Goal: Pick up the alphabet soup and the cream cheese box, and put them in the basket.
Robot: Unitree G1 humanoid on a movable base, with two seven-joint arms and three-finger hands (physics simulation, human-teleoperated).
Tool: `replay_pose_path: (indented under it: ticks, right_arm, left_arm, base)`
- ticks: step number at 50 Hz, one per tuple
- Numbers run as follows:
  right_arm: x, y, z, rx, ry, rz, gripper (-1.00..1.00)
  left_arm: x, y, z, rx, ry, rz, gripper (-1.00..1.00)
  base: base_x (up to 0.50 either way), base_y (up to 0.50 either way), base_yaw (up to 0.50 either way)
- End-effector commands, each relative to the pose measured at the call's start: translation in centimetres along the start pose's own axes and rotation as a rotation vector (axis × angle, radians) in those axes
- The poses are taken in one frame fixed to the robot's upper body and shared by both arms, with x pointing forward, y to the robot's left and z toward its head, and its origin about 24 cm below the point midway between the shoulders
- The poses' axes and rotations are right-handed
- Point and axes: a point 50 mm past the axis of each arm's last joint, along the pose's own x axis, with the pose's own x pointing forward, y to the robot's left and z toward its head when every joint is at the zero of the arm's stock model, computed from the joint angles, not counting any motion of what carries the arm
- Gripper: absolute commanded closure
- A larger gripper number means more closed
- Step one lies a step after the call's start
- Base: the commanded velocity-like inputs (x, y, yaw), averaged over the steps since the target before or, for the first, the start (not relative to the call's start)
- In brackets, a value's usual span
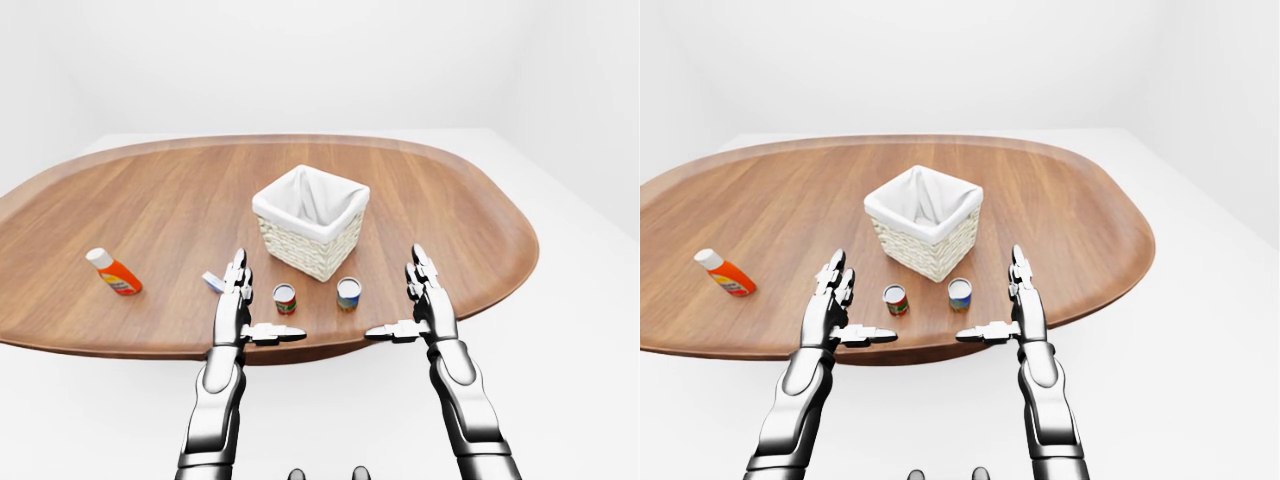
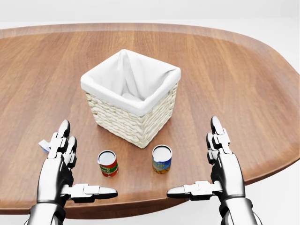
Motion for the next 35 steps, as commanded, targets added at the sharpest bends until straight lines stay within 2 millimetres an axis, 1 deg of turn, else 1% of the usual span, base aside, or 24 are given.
replay_pose_path:
  ticks: [1,5,16,27,35]
  right_arm:
    - [0.04,0.03,-0.06,-0.001,0.002,0.0,-1.0]
    - [0.0,0.08,0.03,-0.003,0.003,0.001,-1.0]
    - [0.07,0.02,-0.11,-0.001,0.003,-0.001,-1.0]
    - [0.02,0.06,0.05,-0.002,0.004,-0.002,-1.0]
    - [0.07,0.03,-0.05,-0.002,0.001,-0.001,-1.0]
  left_arm:
    - [0.11,0.07,-0.09,-0.002,0.003,0.002,-1.0]
    - [0.2,0.13,-0.26,-0.003,0.004,0.003,-1.0]
    - [-0.01,0.09,0.05,-0.006,0.005,0.008,-1.0]
    - [0.25,0.23,-0.28,-0.006,0.005,0.011,-1.0]
    - [0.06,0.23,-0.06,-0.006,-0.001,0.012,-1.0]
  base:
    - [0.09,0.0,0.0]
    - [0.09,0.0,0.0]
    - [0.09,0.0,0.0]
    - [0.09,0.0,0.0]
    - [0.09,0.0,0.0]
